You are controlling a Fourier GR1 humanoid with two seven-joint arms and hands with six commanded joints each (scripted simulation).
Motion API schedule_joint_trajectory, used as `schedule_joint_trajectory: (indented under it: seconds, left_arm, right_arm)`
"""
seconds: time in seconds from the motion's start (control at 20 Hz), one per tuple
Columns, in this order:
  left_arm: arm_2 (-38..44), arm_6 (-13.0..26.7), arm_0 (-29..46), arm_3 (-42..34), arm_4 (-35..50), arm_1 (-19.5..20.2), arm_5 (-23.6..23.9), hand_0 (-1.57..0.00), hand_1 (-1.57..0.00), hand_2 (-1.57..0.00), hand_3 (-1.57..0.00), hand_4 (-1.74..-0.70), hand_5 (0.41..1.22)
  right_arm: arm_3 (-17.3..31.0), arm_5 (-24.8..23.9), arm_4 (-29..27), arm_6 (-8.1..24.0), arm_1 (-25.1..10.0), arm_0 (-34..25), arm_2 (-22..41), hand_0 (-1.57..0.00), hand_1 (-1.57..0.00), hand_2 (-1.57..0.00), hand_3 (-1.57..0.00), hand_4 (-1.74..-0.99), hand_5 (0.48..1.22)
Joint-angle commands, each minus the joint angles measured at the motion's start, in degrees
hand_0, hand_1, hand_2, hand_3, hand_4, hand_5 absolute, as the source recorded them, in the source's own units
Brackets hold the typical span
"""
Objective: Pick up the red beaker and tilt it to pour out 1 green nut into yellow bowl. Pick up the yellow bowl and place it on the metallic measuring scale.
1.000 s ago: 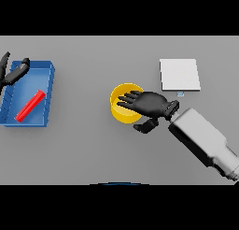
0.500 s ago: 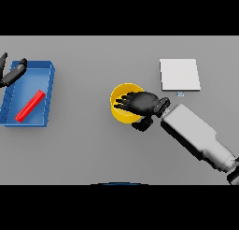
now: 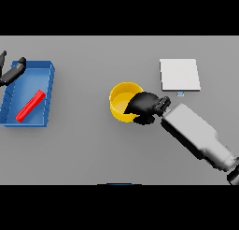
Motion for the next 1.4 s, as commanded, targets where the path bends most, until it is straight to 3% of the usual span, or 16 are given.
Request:
schedule_joint_trajectory:
  seconds: [0.0,0.2,0.55,0.75,1.1,1.25,1.35]
  left_arm:
    - [0.21,0.19,0.31,-0.21,0.33,0.30,0.01,0.00,0.00,0.00,0.00,-0.72,0.696]
    - [-0.36,0.50,-0.03,-0.51,-0.17,0.46,-0.44,0.00,0.00,0.00,0.00,-0.72,0.695]
    - [0.05,0.36,0.34,-0.28,0.37,0.67,-0.85,0.00,0.00,0.00,0.00,-0.72,0.696]
    - [-0.45,1.01,0.03,-0.20,0.07,-0.06,-0.70,0.00,0.00,0.00,0.00,-0.72,0.693]
    - [-0.41,1.81,-0.19,-1.71,-0.08,0.70,0.05,0.00,0.00,0.00,0.00,-0.72,0.686]
    - [-0.25,1.61,0.37,-2.54,0.13,1.66,-0.18,0.00,0.00,0.00,0.00,-0.72,0.698]
    - [-0.35,1.73,-0.09,-1.87,-0.13,0.99,0.08,0.00,0.00,0.00,0.00,-0.73,0.710]
  right_arm:
    - [-0.67,0.22,0.02,-0.07,-0.34,0.06,-0.04,-1.23,-1.21,-1.12,-0.83,-1.614,1.130]
    - [-0.28,-1.11,0.64,0.68,-0.09,-0.13,-0.09,-1.43,-1.42,-1.24,-1.18,-1.689,1.184]
    - [-2.91,-0.47,-1.49,0.59,-1.71,0.26,-3.08,-1.54,-1.54,-1.33,-1.34,-1.730,1.213]
    - [-7.78,2.40,-3.19,2.16,-3.81,0.77,-5.94,-1.56,-1.56,-1.41,-1.25,-1.737,1.218]
    - [-13.10,3.26,-3.94,5.14,-7.47,1.52,-10.31,-1.56,-1.57,-1.51,-1.16,-1.740,1.220]
    - [-12.12,1.93,-3.14,6.69,-8.24,0.61,-12.03,-1.56,-1.57,-1.51,-1.15,-1.741,1.220]
    - [-10.17,0.20,-3.22,5.01,-9.36,0.09,-13.26,-1.57,-1.57,-1.53,-1.15,-1.741,1.221]
